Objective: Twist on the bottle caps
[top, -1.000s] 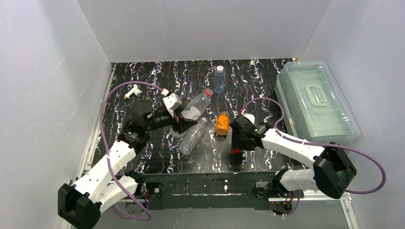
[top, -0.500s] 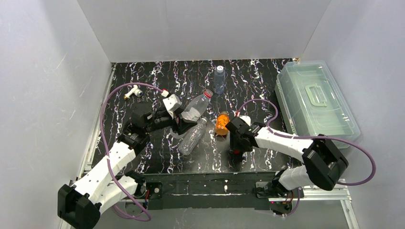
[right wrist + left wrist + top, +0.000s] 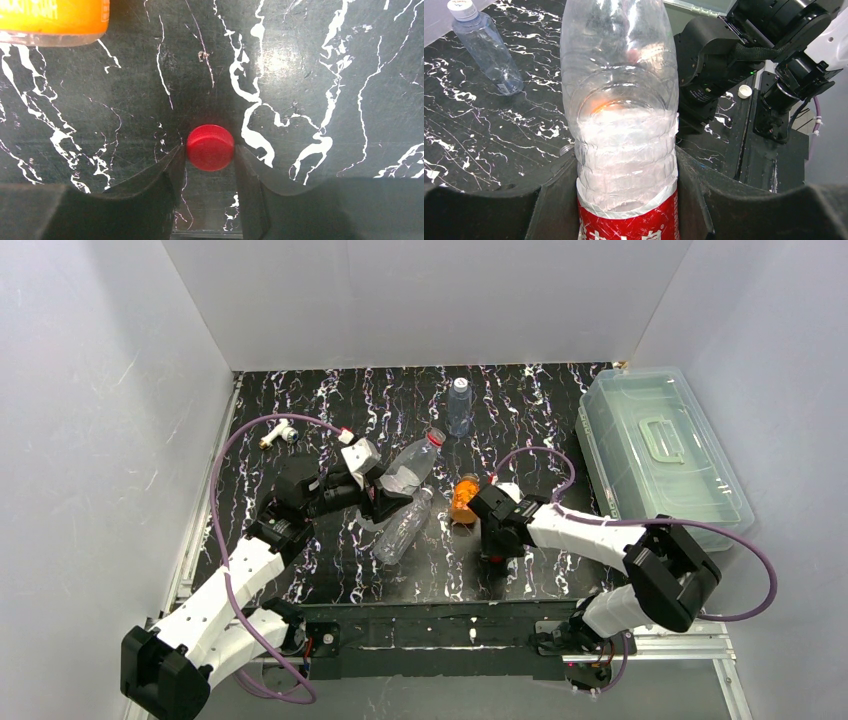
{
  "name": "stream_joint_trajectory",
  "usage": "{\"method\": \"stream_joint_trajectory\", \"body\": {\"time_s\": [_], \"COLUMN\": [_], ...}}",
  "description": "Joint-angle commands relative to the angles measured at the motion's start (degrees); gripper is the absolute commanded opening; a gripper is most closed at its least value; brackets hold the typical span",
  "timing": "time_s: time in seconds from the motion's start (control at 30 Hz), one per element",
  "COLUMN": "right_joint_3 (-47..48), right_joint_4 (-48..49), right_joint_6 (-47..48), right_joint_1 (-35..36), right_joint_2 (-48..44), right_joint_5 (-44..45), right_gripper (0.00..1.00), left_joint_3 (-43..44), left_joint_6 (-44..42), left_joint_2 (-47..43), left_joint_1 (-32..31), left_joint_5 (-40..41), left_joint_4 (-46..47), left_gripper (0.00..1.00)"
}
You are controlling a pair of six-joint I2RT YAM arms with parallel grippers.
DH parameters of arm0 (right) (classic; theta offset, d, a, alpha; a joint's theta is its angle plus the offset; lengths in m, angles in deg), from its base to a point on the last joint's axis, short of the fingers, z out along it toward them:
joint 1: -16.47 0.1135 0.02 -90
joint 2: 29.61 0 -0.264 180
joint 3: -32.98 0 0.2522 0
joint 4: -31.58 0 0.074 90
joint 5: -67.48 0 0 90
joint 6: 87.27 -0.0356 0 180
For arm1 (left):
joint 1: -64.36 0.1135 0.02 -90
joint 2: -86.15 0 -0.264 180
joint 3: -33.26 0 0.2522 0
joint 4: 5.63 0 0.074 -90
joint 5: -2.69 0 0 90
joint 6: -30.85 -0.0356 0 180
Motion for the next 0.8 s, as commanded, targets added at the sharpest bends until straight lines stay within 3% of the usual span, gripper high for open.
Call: {"method": "stream_joint_trajectory", "body": {"time_s": [0.0, 0.17, 0.27, 0.33, 0.53, 0.67, 0.77], "right_joint_3": [2.63, 7.43, 13.38, 17.85, 30.25, 32.92, 30.77], "right_joint_4": [-0.57, -3.69, -4.6, -5.04, 0.36, 8.0, 17.87], "right_joint_6": [0.15, 3.83, 8.84, 12.46, 16.79, 12.09, 3.54], "right_joint_1": [0.34, -0.31, -3.0, -6.98, -21.84, -24.69, -26.13], "right_joint_2": [0.36, -1.75, -4.1, -5.89, -7.73, -7.5, -8.52], "right_joint_5": [2.22, 2.21, -4.09, -10.59, -42.37, -55.99, -62.85], "right_gripper": [0.45, 0.32, 0.3, 0.29, 0.29, 0.28, 0.28], "left_joint_3": [-0.88, -1.07, -1.22, -0.91, -0.98, -1.98, -2.9], "left_joint_6": [-1.09, -2.05, -2.65, -2.96, -1.95, -1.67, -1.51], "left_joint_2": [-0.4, 0.72, 1.12, 1.08, -0.05, -1.74, -3.3], "left_joint_1": [-0.01, -0.06, -0.01, -0.02, -0.01, 0.12, 0.78], "left_joint_5": [-0.06, -1.27, -3.17, -5.98, -10.87, -10.74, -10.32], "left_joint_4": [0.22, 0.13, 0.13, 0.06, -1.05, -1.71, -2.1], "left_gripper": [0.46, 0.46, 0.46, 0.46, 0.47, 0.47, 0.46]}}
